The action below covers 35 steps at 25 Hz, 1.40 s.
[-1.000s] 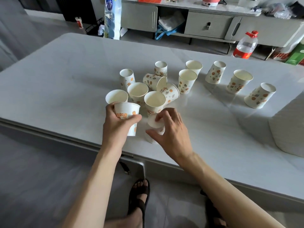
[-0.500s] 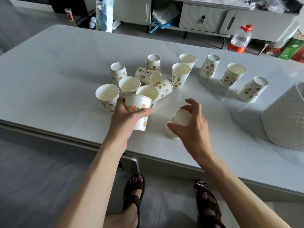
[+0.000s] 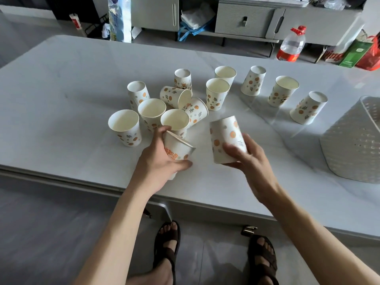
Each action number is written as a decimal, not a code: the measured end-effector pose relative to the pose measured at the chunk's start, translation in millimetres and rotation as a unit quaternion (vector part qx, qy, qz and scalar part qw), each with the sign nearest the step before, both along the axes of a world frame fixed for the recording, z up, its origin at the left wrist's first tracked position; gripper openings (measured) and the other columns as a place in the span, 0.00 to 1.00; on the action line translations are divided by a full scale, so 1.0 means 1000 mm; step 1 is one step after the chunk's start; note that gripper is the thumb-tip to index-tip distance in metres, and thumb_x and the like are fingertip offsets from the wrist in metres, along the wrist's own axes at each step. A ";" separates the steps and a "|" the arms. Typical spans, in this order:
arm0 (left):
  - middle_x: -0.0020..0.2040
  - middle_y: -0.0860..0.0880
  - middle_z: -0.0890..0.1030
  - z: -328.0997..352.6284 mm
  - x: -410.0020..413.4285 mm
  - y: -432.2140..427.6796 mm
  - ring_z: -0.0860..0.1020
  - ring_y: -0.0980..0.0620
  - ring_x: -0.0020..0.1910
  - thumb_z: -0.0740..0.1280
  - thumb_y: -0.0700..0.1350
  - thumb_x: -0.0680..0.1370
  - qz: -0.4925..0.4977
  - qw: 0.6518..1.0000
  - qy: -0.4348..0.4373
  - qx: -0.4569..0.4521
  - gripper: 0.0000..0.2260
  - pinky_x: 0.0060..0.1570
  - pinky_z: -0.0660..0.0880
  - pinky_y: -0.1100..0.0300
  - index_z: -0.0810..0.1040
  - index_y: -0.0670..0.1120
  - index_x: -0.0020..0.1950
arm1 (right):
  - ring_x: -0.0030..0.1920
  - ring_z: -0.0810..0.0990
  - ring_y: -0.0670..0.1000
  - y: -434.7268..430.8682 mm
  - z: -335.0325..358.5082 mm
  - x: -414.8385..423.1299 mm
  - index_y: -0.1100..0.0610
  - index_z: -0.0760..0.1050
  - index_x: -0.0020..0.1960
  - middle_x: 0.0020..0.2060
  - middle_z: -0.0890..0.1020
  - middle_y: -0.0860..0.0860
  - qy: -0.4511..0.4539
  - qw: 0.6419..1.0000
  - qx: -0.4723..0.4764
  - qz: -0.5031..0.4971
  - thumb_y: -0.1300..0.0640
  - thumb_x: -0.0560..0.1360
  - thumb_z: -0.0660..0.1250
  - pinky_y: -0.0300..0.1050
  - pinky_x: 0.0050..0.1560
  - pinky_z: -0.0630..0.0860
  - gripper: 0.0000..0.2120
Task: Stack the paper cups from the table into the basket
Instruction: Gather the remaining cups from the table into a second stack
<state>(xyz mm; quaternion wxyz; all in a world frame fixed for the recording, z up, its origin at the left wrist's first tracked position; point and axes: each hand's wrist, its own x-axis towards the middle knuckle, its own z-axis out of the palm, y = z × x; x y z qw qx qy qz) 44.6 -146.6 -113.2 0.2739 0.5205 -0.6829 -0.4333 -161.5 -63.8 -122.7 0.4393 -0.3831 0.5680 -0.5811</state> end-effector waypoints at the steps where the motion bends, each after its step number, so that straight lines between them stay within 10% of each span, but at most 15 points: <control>1: 0.54 0.57 0.79 0.000 0.001 0.000 0.79 0.52 0.51 0.78 0.52 0.59 -0.019 0.999 -0.037 -0.028 0.40 0.48 0.75 0.56 0.64 0.60 0.67 | 0.46 0.84 0.51 0.001 0.006 -0.004 0.53 0.74 0.57 0.45 0.84 0.50 -0.025 1.000 0.005 0.007 0.49 0.66 0.75 0.51 0.45 0.83 0.22; 6: 0.57 0.57 0.79 -0.001 0.002 0.007 0.79 0.46 0.50 0.78 0.49 0.63 -0.111 0.961 -0.184 -0.177 0.38 0.45 0.75 0.53 0.60 0.59 0.66 | 0.43 0.82 0.53 0.006 0.024 -0.013 0.53 0.69 0.52 0.47 0.81 0.55 0.125 0.991 0.048 0.025 0.51 0.62 0.79 0.47 0.39 0.80 0.25; 11: 0.51 0.55 0.80 -0.003 -0.004 0.014 0.80 0.47 0.46 0.77 0.53 0.62 -0.152 0.956 -0.174 -0.183 0.36 0.38 0.71 0.57 0.61 0.60 0.63 | 0.59 0.80 0.52 0.001 0.028 0.015 0.47 0.71 0.68 0.62 0.79 0.47 0.222 0.968 0.040 0.106 0.35 0.71 0.64 0.54 0.60 0.77 0.29; 15: 0.46 0.55 0.82 -0.005 -0.012 0.014 0.82 0.47 0.45 0.79 0.58 0.60 -0.098 0.973 -0.149 -0.145 0.37 0.36 0.70 0.59 0.60 0.59 0.60 | 0.76 0.55 0.36 -0.010 0.021 0.055 0.48 0.53 0.80 0.78 0.57 0.39 0.078 0.974 0.055 0.205 0.35 0.75 0.51 0.38 0.77 0.53 0.37; 18: 0.48 0.56 0.81 -0.005 -0.003 0.009 0.82 0.45 0.48 0.78 0.60 0.60 -0.035 0.982 -0.138 -0.126 0.39 0.40 0.72 0.58 0.62 0.57 0.64 | 0.71 0.63 0.31 -0.023 0.021 0.063 0.46 0.63 0.77 0.73 0.66 0.35 0.054 0.982 0.014 0.182 0.39 0.79 0.54 0.28 0.68 0.61 0.28; 20: 0.53 0.51 0.83 -0.005 0.006 0.007 0.82 0.42 0.50 0.79 0.58 0.61 -0.007 0.982 -0.128 -0.136 0.39 0.41 0.74 0.55 0.64 0.54 0.66 | 0.68 0.70 0.39 -0.036 0.024 0.061 0.52 0.73 0.70 0.71 0.71 0.43 0.217 0.972 -0.053 0.074 0.54 0.83 0.58 0.35 0.64 0.68 0.16; 25: 0.52 0.53 0.80 -0.007 0.023 0.001 0.79 0.42 0.50 0.79 0.55 0.64 0.035 0.984 -0.149 -0.096 0.38 0.42 0.69 0.56 0.64 0.57 0.68 | 0.63 0.75 0.56 -0.060 0.009 0.056 0.53 0.68 0.73 0.71 0.71 0.49 0.556 0.829 -0.033 0.061 0.62 0.76 0.66 0.53 0.56 0.76 0.26; 31: 0.48 0.52 0.79 -0.008 0.030 -0.012 0.77 0.42 0.47 0.79 0.53 0.63 0.064 0.988 -0.135 -0.047 0.35 0.42 0.72 0.53 0.64 0.59 0.64 | 0.41 0.78 0.59 -0.077 0.001 0.056 0.63 0.79 0.49 0.46 0.80 0.55 0.498 0.864 -0.075 0.022 0.61 0.77 0.67 0.51 0.40 0.75 0.05; 35: 0.47 0.50 0.82 -0.005 0.035 -0.016 0.79 0.40 0.49 0.80 0.53 0.62 0.046 0.993 -0.107 -0.035 0.39 0.49 0.77 0.48 0.63 0.60 0.68 | 0.31 0.67 0.47 -0.079 0.022 0.043 0.60 0.73 0.37 0.30 0.73 0.50 0.349 0.927 -0.093 -0.100 0.57 0.78 0.65 0.33 0.32 0.64 0.12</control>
